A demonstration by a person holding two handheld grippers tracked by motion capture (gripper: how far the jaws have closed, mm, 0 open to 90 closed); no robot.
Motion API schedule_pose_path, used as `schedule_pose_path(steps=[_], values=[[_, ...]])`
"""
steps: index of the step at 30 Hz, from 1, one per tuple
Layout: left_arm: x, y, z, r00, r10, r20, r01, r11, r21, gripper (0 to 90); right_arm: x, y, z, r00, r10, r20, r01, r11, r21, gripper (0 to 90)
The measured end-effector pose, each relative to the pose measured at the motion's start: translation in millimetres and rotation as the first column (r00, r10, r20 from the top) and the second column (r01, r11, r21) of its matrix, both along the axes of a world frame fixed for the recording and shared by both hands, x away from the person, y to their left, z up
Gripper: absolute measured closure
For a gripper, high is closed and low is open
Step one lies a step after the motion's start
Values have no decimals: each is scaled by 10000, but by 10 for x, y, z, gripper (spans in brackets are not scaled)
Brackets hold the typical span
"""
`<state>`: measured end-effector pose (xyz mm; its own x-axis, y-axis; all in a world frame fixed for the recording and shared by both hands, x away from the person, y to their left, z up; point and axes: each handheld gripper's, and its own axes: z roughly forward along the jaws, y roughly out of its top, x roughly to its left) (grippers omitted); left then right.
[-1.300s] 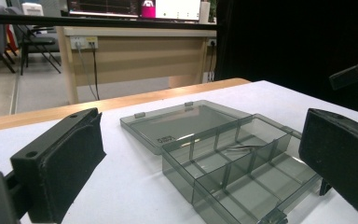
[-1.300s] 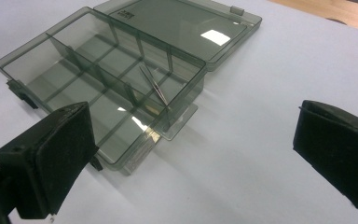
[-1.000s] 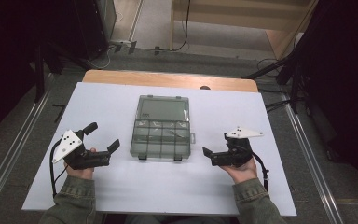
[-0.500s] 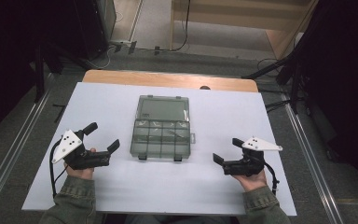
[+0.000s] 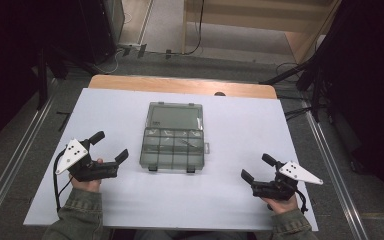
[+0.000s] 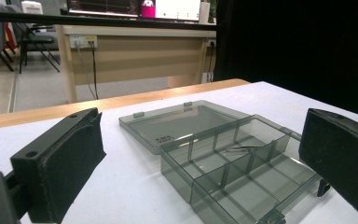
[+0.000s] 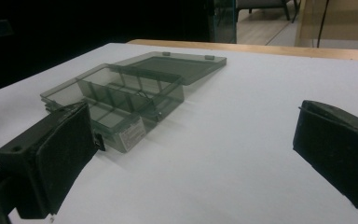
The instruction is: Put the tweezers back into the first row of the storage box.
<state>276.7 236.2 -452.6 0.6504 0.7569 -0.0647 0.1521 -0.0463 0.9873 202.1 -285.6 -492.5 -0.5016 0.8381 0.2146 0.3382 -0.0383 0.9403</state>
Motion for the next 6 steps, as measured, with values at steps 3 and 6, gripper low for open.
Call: schedule_pose_path(steps=[3,6], values=[[3,0,0,10000,7,-18,-7,10000,-31,0,-38,-38,-57,9998,-119,-165,119,9999,-45,0],[6,5,-1,10000,5,-37,-5,10000,-71,0,-57,-47,-99,9997,-178,-188,176,9998,-106,0]])
